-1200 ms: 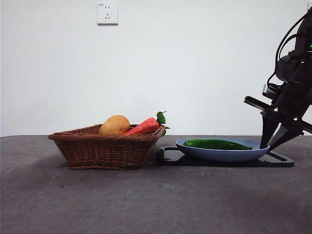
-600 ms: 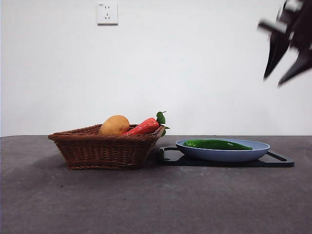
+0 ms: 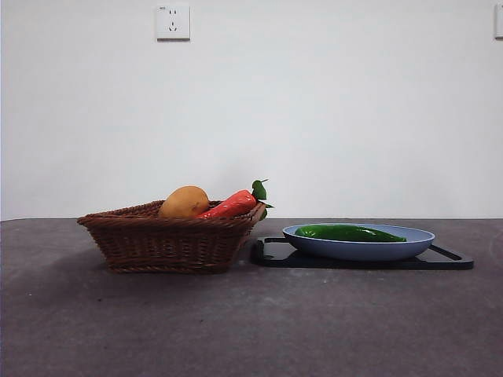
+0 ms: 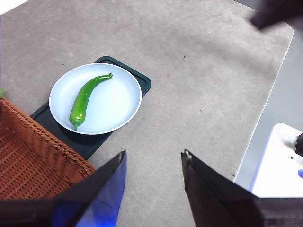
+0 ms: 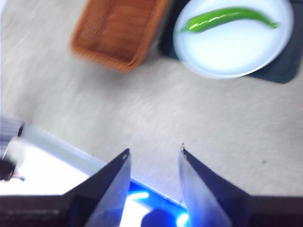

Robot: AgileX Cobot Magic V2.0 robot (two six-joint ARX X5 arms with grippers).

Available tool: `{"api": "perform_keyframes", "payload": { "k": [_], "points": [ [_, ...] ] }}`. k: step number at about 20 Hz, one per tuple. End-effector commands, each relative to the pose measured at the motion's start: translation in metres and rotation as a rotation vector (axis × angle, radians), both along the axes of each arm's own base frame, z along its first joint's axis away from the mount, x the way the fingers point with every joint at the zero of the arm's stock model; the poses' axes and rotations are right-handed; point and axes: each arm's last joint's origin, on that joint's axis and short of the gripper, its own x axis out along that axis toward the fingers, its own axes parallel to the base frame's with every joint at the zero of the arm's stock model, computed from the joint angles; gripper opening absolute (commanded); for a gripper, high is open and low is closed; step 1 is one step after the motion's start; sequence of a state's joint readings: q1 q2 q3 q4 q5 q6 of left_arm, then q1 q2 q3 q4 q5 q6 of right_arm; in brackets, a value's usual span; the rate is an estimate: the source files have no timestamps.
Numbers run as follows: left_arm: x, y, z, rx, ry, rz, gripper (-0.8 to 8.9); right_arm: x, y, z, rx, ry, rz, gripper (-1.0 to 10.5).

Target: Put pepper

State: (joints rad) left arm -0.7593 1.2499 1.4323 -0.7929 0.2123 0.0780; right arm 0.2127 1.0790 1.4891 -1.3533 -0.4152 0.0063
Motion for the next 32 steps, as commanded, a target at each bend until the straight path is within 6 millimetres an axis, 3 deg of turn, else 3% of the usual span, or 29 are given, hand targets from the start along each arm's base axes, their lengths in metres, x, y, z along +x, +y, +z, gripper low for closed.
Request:
{"api": "perform_keyframes", "payload": {
  "k": [1, 3, 6, 24, 28, 32],
  "points": [
    [0.001, -0.003, 0.003, -0.007, -0.009, -0.004, 2.05, -0.01, 0.002, 0.007, -0.004, -0.033, 0.038, 1.5],
    [0.001, -0.003, 0.003, -0.007, -0.008, -0.004, 1.93, -0.016, 0.001, 0.009, -0.01, -0.062, 0.057, 0.4],
    [0.001, -0.002, 0.003, -0.005, -0.006, -0.004, 0.11, -0.018, 0.0, 0.009, -0.025, -0.085, 0.084, 0.1],
    [0.005, -0.002, 0.008, -0.031, -0.067, 0.022, 0.08, -0.018, 0.0, 0.009, -0.016, -0.077, 0.07, 0.1],
    [0.015, 0.018, 0.026, -0.073, -0.257, 0.114, 0.08, -0.018, 0.0, 0.009, -0.016, -0.077, 0.07, 0.1],
    [0.013, 0.068, 0.057, -0.183, -0.445, 0.295, 0.08, -0.018, 0.0, 0.009, -0.016, -0.076, 0.07, 0.1]
  ]
}}
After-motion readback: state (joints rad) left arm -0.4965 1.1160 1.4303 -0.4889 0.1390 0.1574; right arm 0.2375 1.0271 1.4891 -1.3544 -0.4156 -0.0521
